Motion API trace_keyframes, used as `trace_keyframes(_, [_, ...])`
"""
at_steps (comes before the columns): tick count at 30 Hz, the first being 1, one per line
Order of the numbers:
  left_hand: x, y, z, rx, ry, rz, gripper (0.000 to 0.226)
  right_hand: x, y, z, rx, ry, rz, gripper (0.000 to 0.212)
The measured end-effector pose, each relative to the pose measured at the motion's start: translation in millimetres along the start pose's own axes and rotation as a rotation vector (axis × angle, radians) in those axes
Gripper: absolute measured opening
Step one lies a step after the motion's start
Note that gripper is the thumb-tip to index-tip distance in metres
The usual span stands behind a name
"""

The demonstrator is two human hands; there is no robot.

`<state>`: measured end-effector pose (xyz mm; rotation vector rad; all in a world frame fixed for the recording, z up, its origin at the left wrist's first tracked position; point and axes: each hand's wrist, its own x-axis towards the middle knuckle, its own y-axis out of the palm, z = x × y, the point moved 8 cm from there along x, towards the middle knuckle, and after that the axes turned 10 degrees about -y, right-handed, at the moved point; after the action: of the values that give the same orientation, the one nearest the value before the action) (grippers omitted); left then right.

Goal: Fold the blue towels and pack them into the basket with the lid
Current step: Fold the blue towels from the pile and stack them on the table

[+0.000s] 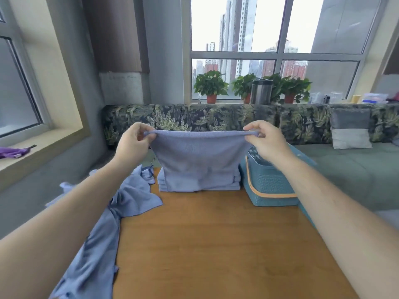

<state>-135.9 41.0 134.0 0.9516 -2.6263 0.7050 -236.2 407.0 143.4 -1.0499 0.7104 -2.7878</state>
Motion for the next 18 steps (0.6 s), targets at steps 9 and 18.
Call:
trace_keyframes(9, [-134, 51, 181, -0.008, -0.36, 0.225, 0.002, -176, 70, -132, 0.088, 0.243, 0.227, 0.012])
trace_keyframes(18, [-168, 66, 232, 0.002, -0.421, 0.216, 0.012, -231, 95, -165, 0.146, 0.334, 0.205, 0.005])
